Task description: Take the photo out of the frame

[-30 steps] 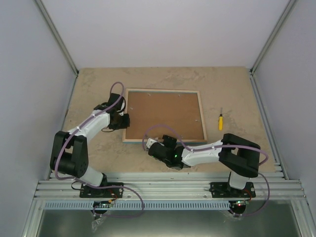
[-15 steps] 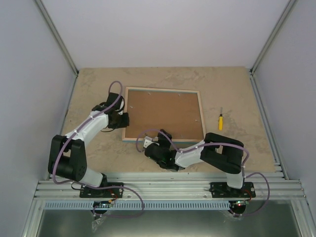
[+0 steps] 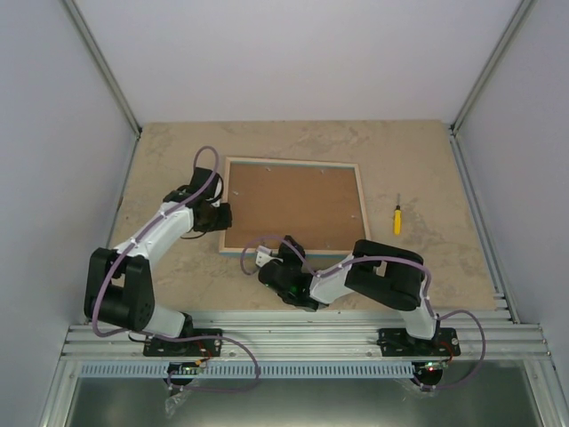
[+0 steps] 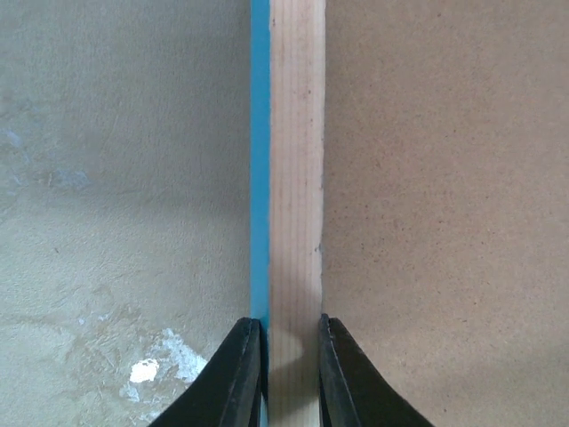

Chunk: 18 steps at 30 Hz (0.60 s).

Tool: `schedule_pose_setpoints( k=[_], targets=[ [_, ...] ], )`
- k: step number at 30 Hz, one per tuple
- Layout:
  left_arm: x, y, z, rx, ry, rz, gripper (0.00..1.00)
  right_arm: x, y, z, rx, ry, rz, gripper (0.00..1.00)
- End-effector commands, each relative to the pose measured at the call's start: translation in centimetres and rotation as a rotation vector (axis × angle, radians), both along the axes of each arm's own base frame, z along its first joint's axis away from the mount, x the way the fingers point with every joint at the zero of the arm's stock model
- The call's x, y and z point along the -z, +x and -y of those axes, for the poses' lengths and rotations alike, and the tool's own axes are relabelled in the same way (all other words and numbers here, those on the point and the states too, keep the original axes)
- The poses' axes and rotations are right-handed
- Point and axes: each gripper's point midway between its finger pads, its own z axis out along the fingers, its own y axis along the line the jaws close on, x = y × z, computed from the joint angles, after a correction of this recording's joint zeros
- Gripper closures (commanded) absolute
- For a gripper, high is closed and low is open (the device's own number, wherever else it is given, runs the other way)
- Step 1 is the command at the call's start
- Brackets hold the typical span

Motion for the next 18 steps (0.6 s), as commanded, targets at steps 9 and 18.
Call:
schedule_pose_setpoints(
  k=[9,18],
  targets=[
    [-6.2,2.5,-1.6,-0.115,-0.05,0.234,0.64,-7.9,0.1,-1.6,-0.022,0.167,0.029,0.99],
    [-15.9,2.4,-4.2,-0.27,-0.074,0.529,0.28,-13.2,-0.6,-2.5,-0.078,0.275,-0.032,1.0]
  ],
)
